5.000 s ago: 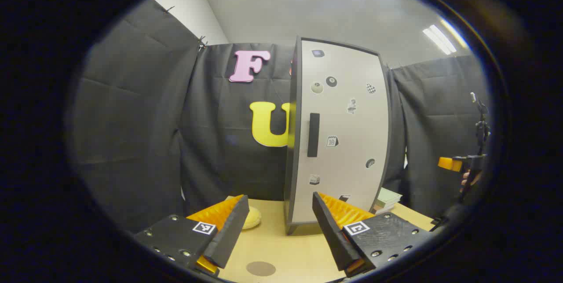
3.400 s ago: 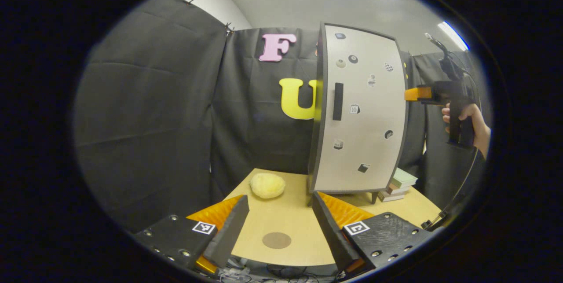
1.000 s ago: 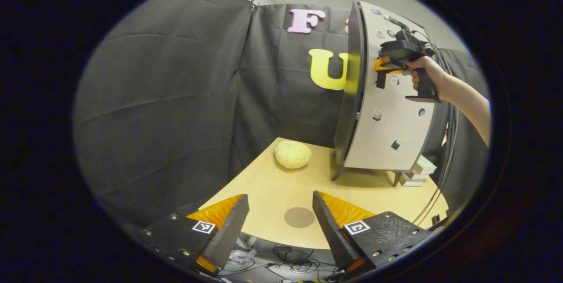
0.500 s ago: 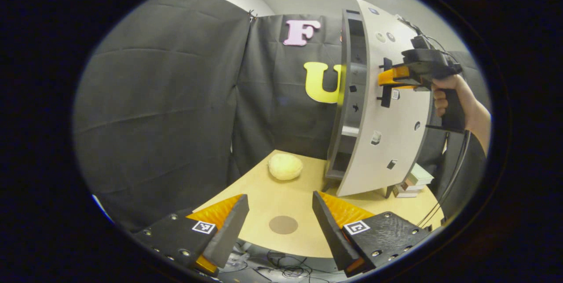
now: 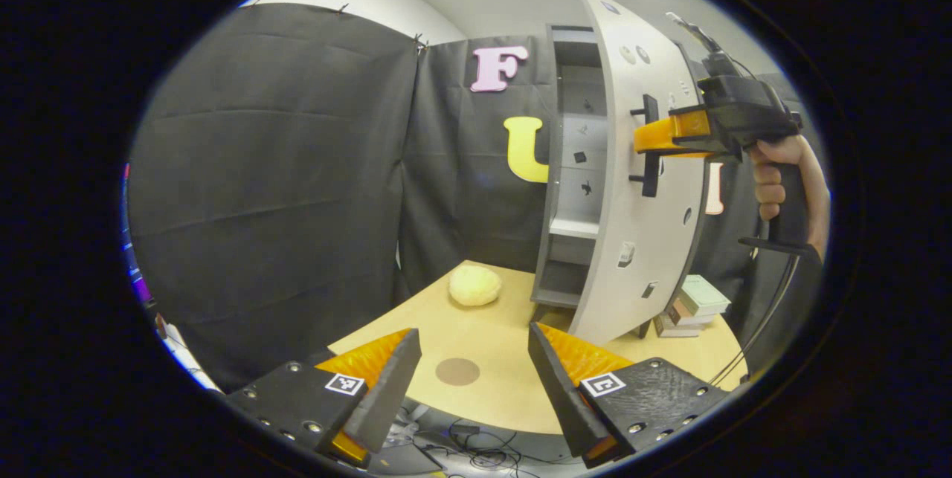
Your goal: Open the cabinet door with the right hand, grasp the bottle in the cabinet with the left hand and place it on the coaster, then close the cabinet door with the right hand.
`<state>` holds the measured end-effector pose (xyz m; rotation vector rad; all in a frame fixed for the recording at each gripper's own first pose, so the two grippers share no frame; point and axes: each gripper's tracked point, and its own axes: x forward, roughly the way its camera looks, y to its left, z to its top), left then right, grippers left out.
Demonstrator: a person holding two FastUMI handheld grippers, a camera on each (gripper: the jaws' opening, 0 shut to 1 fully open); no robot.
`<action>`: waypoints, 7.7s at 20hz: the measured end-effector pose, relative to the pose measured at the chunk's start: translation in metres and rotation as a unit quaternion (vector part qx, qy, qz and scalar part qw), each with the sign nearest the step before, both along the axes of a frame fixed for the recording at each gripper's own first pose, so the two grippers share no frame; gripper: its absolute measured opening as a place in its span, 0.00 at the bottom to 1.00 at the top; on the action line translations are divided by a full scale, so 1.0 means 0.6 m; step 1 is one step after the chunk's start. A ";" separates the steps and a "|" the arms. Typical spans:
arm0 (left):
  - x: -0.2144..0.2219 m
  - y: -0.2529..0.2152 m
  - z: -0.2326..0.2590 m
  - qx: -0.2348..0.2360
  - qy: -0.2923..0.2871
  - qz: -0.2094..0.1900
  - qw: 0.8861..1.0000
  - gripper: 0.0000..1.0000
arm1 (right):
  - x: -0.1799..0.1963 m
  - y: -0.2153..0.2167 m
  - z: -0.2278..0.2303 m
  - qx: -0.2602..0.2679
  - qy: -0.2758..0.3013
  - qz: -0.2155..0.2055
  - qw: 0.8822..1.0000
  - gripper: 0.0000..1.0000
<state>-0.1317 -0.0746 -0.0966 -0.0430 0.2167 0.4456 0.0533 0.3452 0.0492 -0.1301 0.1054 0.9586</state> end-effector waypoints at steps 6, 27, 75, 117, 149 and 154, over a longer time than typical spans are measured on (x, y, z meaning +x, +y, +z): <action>-0.042 -0.082 0.001 -0.006 -0.005 0.015 1.000 0.87 | 0.002 -0.036 0.000 0.006 0.006 0.019 1.000 0.14; 0.108 -0.237 -0.037 -0.026 0.011 -0.166 0.986 0.90 | 0.040 -0.187 0.010 -0.001 -0.012 -0.186 0.983 0.12; 0.656 -0.160 0.183 -0.030 -0.098 -0.272 0.957 0.89 | 0.269 -0.396 0.043 0.074 -0.007 -0.422 0.904 0.77; 0.891 -0.263 0.176 -0.029 -0.106 -0.354 0.929 0.72 | 0.329 -0.430 -0.070 0.059 0.103 -0.432 0.894 0.97; 0.411 0.196 -0.100 0.030 -0.053 -0.244 0.968 0.68 | 0.093 -0.383 -0.075 0.038 0.066 -0.457 0.886 0.97; 0.381 0.233 -0.197 0.025 -0.047 -0.213 0.976 0.68 | 0.087 -0.382 -0.065 0.062 0.056 -0.462 0.883 0.97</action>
